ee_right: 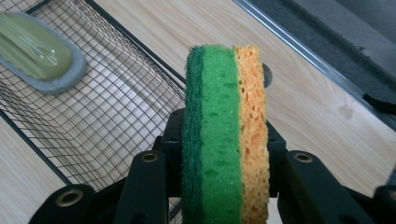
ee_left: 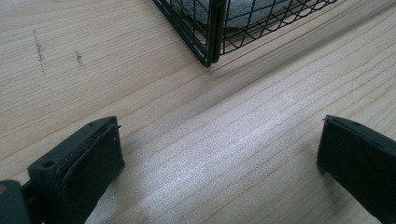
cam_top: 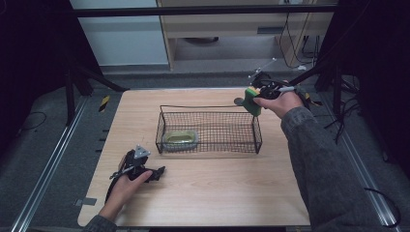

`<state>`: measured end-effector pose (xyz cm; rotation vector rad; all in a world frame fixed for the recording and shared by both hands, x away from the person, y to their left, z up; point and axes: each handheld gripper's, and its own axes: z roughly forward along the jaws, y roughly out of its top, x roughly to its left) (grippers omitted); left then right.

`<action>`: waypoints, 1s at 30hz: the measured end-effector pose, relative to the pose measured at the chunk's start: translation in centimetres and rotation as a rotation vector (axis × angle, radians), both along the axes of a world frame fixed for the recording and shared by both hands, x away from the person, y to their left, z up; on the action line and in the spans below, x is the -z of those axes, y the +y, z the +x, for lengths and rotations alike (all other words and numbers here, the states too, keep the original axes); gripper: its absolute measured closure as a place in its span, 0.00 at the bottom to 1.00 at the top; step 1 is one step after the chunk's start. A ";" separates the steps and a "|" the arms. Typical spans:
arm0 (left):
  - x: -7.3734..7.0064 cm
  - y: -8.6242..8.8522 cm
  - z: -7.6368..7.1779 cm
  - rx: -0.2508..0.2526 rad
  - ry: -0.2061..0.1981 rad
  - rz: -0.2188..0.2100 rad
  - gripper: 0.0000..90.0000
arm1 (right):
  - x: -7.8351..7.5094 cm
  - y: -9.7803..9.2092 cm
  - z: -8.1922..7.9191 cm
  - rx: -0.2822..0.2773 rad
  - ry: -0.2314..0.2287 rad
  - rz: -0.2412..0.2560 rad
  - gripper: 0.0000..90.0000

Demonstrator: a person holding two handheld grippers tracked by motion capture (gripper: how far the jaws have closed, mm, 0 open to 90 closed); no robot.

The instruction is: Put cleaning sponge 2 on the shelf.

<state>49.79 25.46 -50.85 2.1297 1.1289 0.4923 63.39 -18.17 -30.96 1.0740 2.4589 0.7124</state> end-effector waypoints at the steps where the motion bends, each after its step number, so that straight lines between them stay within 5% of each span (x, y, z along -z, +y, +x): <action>1: 0.0 0.0 0.0 0.000 0.000 -0.001 0.00 | 0.1 0.1 0.0 -0.002 0.005 0.009 0.72; 30: 0.0 0.0 0.1 0.005 0.000 -0.003 0.00 | 5.0 -0.2 -0.2 -0.005 0.066 0.038 0.72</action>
